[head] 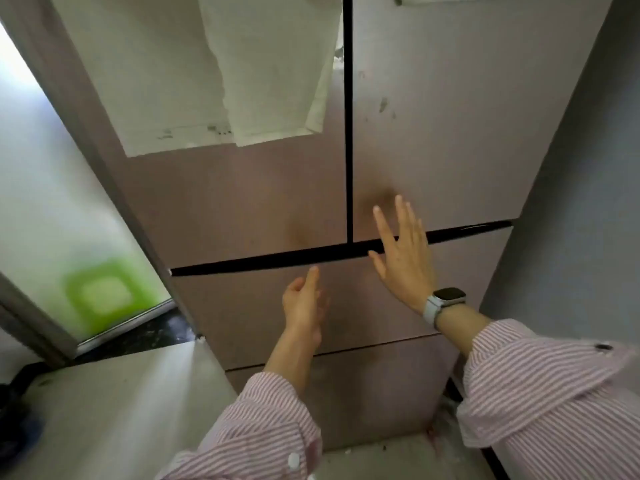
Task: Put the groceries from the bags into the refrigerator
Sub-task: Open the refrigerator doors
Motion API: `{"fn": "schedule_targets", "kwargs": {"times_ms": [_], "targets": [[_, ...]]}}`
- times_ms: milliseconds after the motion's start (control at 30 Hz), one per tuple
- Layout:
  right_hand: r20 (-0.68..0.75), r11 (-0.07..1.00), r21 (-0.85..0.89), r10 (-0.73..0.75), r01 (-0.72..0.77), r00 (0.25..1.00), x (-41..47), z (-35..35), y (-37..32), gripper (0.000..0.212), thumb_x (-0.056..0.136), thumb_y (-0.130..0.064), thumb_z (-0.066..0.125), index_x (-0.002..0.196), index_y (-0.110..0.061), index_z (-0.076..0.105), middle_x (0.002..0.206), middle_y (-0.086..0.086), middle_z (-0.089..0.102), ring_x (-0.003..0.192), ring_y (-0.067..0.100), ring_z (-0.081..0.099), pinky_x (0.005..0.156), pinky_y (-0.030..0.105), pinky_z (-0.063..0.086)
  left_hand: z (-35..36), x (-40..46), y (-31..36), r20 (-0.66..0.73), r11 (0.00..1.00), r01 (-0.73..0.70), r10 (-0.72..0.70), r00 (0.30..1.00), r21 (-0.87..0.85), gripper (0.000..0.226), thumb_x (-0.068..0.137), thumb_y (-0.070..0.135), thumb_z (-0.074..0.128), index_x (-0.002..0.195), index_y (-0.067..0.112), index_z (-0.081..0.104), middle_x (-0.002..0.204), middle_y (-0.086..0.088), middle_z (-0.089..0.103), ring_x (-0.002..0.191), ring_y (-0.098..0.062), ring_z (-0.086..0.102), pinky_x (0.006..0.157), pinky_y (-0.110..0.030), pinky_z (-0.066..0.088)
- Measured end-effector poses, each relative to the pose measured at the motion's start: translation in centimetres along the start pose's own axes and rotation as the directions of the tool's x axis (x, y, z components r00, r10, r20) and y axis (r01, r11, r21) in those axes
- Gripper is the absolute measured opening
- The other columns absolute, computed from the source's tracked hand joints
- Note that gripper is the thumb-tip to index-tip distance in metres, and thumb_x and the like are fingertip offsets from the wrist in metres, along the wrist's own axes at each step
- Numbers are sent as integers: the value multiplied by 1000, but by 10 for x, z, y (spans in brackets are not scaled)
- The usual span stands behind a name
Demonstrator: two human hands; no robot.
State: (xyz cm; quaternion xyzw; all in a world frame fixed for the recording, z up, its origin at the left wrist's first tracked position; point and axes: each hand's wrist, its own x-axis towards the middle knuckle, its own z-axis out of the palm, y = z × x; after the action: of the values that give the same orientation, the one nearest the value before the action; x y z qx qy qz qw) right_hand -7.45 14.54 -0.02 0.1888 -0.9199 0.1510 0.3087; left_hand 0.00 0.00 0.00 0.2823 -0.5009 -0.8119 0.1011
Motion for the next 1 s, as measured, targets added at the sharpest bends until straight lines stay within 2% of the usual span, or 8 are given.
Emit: {"fn": "schedule_targets", "kwargs": {"times_ms": [133,333,467,567,700,800,900,1000], "targets": [[-82,984,-170,-62,47,995,20,27,18,95,71,-34,74,145,-21,15,150,21,10,139,34,7,106,60,18,20,21,9,82,947,148,-130,988,-285,59,88,30,60,135,1,40,136,-14,47,117,-26,52,92,-34,46],[-180,991,-103,-102,84,978,22,55,29,94,80,-33,58,143,-34,-12,149,-1,-34,138,18,-26,111,58,-3,46,38,24,56,904,84,-66,996,-418,58,88,35,59,134,5,40,142,-14,40,129,-27,43,92,-34,45],[-155,991,-97,-110,95,982,22,53,30,101,78,-33,65,143,-33,-12,150,2,-31,138,19,-27,108,59,4,50,45,27,85,898,127,-101,991,-422,56,88,39,57,132,8,42,142,-11,42,129,-25,42,92,-38,44],[-126,990,-98,-115,103,985,21,42,31,102,74,-29,72,146,-31,-1,153,12,2,140,22,-21,106,58,7,49,45,29,120,910,148,-110,987,-387,50,87,43,56,123,9,48,136,-8,47,122,-20,46,79,-31,48],[-36,986,-78,-151,148,988,19,24,35,92,68,-22,79,142,-24,24,149,20,25,140,34,14,103,59,23,51,44,28,92,939,124,-100,991,-320,55,86,50,53,127,13,47,133,-3,50,115,-15,49,63,-23,44],[42,987,-12,-162,162,986,19,12,36,87,69,-16,77,142,-23,29,150,18,23,137,33,12,103,59,26,53,36,26,96,937,137,-112,989,-323,59,87,53,50,129,12,47,119,-2,58,97,-12,56,60,-21,42],[109,983,41,-180,176,978,20,3,37,81,78,-15,69,144,-25,23,151,10,2,137,29,-4,108,56,17,52,27,25,75,951,107,-89,993,-289,56,88,54,47,123,10,49,92,-1,60,72,-10,55,44,-18,39],[153,983,57,-181,174,971,20,2,39,80,83,-16,64,144,-26,13,148,6,-10,136,27,-12,111,54,12,40,23,17,7,976,79,-79,997,-205,62,84,61,47,120,11,47,94,1,58,71,-9,52,40,-18,39]]}}
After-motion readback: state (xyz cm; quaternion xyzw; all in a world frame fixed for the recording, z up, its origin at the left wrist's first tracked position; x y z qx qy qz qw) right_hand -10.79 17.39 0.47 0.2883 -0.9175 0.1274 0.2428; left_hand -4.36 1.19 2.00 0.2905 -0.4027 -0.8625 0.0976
